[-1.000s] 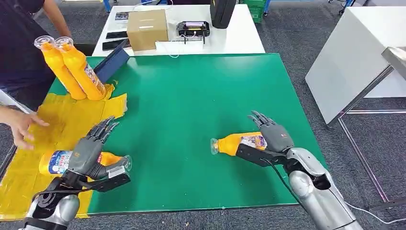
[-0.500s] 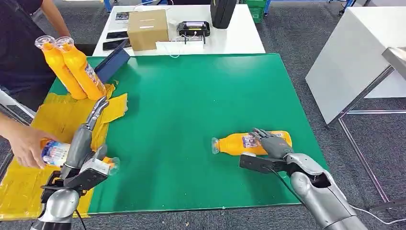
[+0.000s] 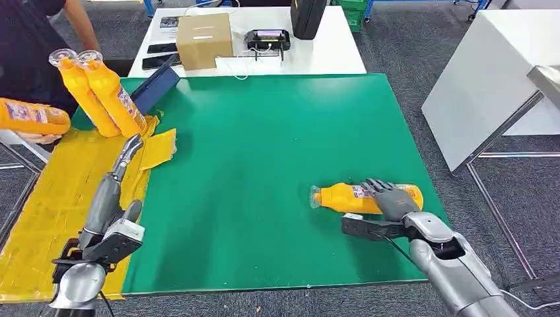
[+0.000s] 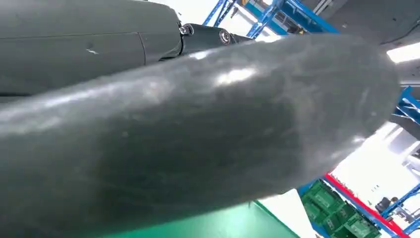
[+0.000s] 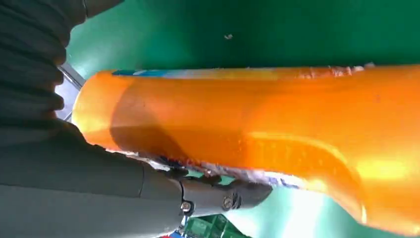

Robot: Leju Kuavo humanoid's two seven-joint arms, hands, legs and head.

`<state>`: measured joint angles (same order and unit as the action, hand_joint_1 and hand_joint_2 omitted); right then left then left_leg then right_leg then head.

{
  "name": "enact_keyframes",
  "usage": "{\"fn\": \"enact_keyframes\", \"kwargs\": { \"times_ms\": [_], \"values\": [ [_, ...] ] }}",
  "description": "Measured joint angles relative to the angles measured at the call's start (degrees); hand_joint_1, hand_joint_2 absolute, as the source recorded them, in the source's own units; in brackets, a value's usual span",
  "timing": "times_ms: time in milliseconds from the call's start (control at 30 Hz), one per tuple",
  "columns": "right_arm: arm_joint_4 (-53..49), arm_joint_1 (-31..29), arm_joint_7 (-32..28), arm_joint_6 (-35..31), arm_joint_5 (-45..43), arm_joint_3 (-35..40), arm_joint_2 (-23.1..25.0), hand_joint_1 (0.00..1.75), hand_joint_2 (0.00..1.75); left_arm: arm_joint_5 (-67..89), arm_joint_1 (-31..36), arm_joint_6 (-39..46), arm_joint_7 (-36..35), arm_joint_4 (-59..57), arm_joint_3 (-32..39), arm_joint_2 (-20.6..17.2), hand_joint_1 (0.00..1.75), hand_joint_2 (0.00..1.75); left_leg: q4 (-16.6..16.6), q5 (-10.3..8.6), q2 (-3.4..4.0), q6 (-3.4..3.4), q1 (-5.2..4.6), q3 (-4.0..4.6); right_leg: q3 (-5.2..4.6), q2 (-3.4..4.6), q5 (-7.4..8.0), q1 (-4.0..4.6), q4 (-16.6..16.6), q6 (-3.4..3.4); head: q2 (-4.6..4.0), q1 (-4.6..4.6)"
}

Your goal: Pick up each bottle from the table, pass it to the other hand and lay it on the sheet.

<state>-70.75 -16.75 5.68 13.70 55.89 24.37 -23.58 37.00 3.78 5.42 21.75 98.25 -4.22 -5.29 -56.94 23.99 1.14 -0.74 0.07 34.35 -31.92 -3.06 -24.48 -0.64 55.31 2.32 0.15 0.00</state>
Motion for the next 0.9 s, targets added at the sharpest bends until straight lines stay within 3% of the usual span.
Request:
{"fn": "enact_keyframes", "kwargs": {
  "times_ms": [900],
  "values": [
    [0.6, 2.1, -0.3, -0.3, 1.4, -3.6, -0.5, 0.00, 1.75, 0.0, -1.6, -0.1, 0.2, 0.0, 2.2, 0.0, 0.00, 0.00, 0.0, 0.00, 0.01, 0.00, 0.00, -0.01, 0.01, 0.00, 0.00, 0.00, 0.0, 0.00, 0.00, -0.02]
  ]
}}
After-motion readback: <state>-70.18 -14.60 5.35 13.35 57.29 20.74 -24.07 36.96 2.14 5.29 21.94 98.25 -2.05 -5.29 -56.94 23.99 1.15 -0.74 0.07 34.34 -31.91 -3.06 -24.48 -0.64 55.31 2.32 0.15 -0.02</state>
